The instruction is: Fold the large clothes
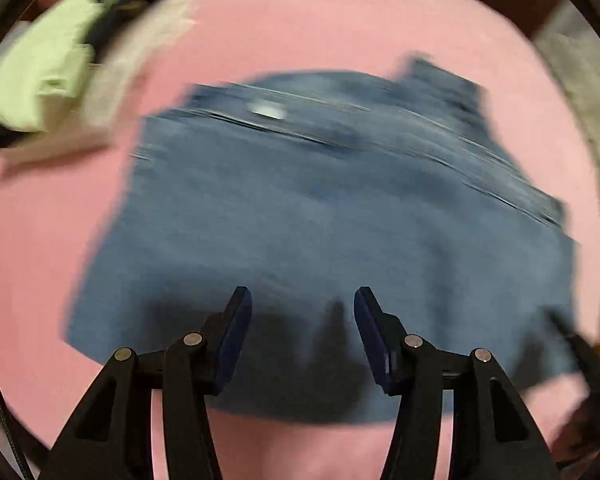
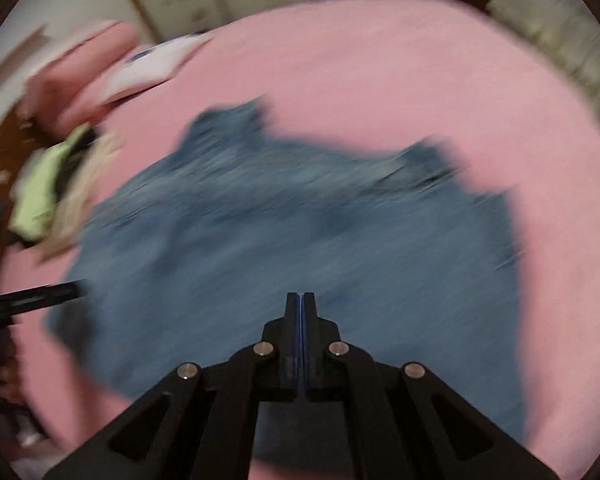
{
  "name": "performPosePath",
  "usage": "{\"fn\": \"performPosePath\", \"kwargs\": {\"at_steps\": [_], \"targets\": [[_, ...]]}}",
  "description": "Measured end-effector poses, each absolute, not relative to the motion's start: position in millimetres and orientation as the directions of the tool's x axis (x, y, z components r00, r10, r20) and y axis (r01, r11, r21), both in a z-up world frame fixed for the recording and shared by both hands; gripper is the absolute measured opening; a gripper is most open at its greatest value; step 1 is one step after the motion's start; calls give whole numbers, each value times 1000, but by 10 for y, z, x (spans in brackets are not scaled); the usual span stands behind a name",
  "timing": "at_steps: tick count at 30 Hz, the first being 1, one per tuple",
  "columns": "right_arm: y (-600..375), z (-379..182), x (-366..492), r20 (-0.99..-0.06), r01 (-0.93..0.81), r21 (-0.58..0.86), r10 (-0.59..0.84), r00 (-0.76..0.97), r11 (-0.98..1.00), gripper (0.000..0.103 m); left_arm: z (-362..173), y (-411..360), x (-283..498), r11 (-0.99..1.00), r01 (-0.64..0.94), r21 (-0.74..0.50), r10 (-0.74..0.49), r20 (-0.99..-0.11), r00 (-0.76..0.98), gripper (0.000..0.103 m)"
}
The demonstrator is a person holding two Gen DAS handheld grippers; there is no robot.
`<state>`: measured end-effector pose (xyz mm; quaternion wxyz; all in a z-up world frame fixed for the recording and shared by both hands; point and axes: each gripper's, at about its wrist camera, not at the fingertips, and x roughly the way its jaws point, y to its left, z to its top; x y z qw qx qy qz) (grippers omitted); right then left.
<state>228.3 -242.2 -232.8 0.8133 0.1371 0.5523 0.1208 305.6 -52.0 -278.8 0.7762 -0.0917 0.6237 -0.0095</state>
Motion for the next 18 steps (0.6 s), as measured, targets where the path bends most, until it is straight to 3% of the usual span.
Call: {"fn": "performPosePath", "kwargs": {"at_steps": [3, 5, 12, 18], "targets": [[-1993, -2471, 2158, -819, -67, 507, 505, 273, 859, 0, -2817, -881, 2970, 962, -74, -262, -245, -952, 180, 42], [-1675, -2545, 2071, -801, -97, 551, 558, 217, 829, 0, -2898, -987, 2946, 951, -67, -303, -291, -945, 148, 30], [-1299, -2847, 2294, -808, -108, 554, 564, 168, 825, 0, -3221, -1201, 3164, 945, -49, -324, -320, -944, 80, 29], [-1392, -2903, 2893, -826, -78, 504, 507, 247, 860, 0, -3293, -1213, 3556, 959, -90, -270, -254, -954, 157, 28]]}}
